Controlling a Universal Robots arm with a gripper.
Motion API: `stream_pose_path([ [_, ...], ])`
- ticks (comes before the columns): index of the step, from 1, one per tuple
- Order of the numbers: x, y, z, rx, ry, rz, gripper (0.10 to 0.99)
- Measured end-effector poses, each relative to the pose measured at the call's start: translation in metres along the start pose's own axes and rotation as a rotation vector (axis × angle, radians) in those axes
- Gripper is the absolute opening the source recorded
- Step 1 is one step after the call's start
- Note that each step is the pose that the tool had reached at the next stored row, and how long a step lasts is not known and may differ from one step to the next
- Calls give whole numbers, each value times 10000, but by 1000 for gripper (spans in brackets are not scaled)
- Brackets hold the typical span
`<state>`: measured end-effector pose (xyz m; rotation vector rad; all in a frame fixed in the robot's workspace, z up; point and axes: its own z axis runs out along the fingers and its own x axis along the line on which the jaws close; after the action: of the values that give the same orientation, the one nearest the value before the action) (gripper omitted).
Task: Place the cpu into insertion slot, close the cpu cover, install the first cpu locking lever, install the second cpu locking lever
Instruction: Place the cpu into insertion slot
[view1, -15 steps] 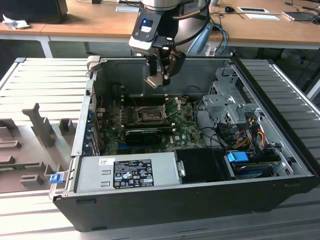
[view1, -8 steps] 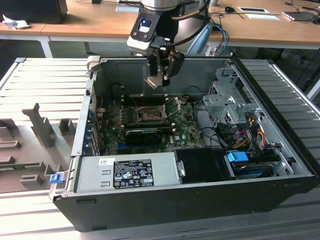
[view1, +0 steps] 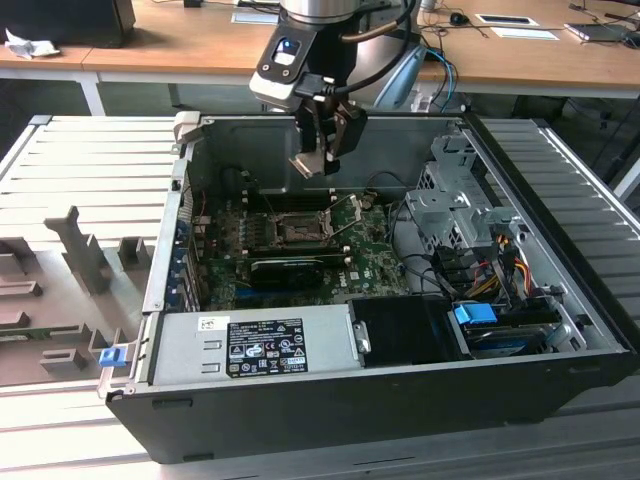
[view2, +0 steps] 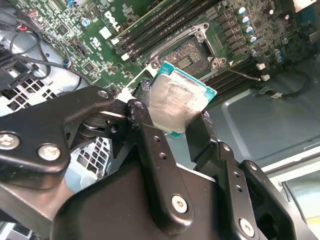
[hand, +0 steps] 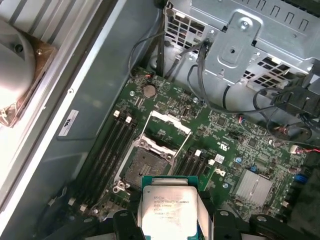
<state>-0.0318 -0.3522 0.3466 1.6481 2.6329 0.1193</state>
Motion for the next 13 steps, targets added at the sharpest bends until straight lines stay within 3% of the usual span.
stream_pose_path([
  [13, 0, -2, 19, -4, -87, 876, 529],
])
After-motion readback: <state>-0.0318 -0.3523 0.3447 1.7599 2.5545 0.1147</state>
